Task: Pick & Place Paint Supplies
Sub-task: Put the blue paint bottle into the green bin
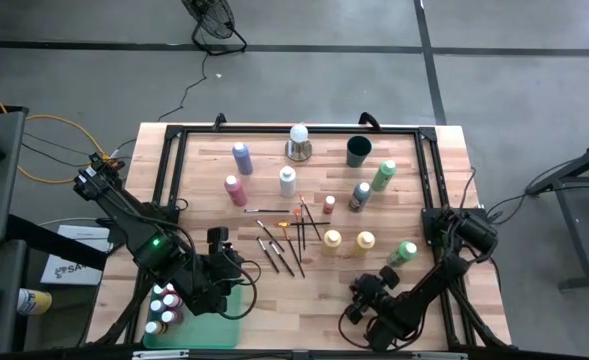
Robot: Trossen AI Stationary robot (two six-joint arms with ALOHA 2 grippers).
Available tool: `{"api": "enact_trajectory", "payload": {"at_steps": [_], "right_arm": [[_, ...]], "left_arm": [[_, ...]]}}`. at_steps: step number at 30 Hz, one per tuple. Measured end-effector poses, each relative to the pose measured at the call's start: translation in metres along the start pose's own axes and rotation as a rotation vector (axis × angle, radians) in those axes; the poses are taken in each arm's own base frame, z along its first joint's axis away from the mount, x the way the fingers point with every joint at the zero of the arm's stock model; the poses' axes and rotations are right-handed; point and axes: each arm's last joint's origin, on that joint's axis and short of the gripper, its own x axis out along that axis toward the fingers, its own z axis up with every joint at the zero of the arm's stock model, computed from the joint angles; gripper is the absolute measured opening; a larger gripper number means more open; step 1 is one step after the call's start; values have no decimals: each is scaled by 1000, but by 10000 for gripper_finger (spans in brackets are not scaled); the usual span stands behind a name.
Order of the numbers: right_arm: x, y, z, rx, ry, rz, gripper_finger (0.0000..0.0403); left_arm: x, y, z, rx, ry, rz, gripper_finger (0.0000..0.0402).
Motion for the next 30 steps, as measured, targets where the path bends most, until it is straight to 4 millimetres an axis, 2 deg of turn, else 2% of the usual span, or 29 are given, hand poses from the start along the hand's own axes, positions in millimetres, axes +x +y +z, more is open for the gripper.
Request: {"api": "enact_trajectory", "payload": {"at_steps": [5, 8, 10, 14, 20, 26, 30], "right_arm": [[-7, 4, 4, 47, 64, 48, 123], [-19, 9, 15, 103, 177, 107, 122], [-31, 13, 27, 69, 214, 183, 118], [-52, 21, 59, 2, 245, 374, 114], [-74, 20, 118, -34, 241, 601, 114], [-81, 15, 166, -73, 109, 736, 114], [-75, 15, 190, -114, 38, 796, 115]], "left_arm": [[0, 0, 0, -1, 1, -6, 216], [0, -2, 1, 8, 1, -32, 216], [0, -4, 3, 21, -16, -54, 216], [2, -4, 14, 34, -83, -103, 216], [9, 5, 45, 24, -241, -207, 216], [15, 23, 71, -15, -360, -277, 216], [20, 40, 83, -68, -406, -271, 216]]}}
